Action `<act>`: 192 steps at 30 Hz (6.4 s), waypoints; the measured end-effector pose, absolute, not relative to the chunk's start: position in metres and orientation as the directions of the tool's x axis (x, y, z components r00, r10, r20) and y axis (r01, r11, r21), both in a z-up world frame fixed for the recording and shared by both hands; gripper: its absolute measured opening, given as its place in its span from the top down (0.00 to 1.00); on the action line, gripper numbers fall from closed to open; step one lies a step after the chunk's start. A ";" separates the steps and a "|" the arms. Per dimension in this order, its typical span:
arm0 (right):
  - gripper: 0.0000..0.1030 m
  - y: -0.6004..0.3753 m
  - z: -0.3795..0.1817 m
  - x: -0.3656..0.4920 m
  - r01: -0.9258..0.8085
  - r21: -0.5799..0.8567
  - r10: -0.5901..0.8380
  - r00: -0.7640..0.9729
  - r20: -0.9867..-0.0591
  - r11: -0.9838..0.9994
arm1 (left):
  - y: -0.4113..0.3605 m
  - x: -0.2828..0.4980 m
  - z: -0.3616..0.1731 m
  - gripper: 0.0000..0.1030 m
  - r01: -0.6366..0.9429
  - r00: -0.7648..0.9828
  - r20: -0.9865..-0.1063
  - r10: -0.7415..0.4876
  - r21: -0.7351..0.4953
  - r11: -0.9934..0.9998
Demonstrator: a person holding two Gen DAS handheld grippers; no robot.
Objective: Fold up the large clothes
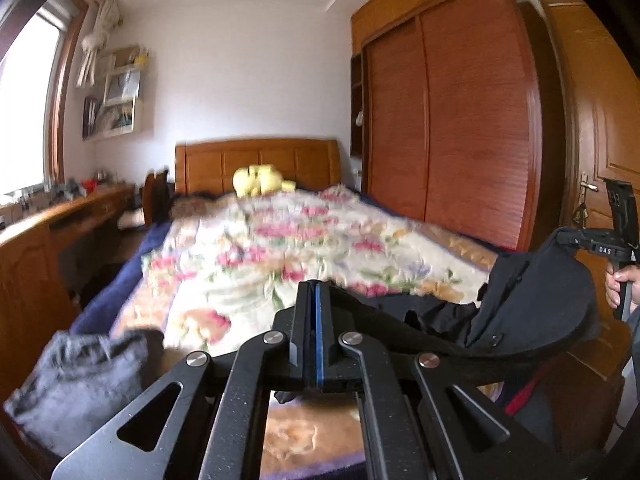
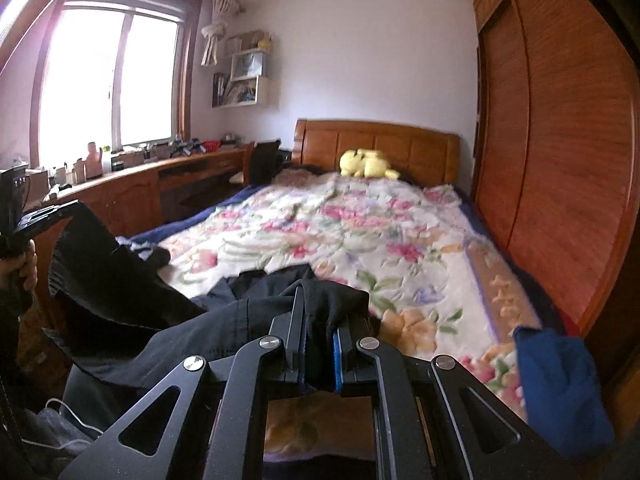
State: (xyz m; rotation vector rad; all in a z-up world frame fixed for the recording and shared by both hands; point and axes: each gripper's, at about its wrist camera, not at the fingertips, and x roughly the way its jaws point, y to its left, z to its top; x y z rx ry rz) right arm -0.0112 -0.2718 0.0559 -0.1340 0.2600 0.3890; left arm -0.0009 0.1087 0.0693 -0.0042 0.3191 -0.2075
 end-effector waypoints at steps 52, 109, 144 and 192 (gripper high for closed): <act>0.33 -0.144 -0.010 0.392 -0.187 -0.134 0.095 0.857 -0.507 0.973 | 0.121 0.338 -0.029 0.80 0.054 0.793 -0.609 -0.031 0.019 0.998; 0.19 -0.223 -0.109 0.268 -0.303 0.110 0.285 0.629 -0.724 0.947 | 0.104 0.176 -0.137 0.97 0.171 0.649 -0.742 -0.169 -0.074 0.982; 0.69 -0.211 -0.039 0.119 -0.425 -0.053 0.274 0.669 -0.691 0.904 | 0.125 0.048 -0.062 0.98 0.139 0.748 -0.635 -0.193 -0.134 0.981; 0.94 -0.167 -0.065 0.357 -0.312 -0.087 0.155 0.672 -0.724 0.946 | 0.082 0.092 -0.090 0.97 0.171 0.711 -0.670 -0.215 -0.133 0.976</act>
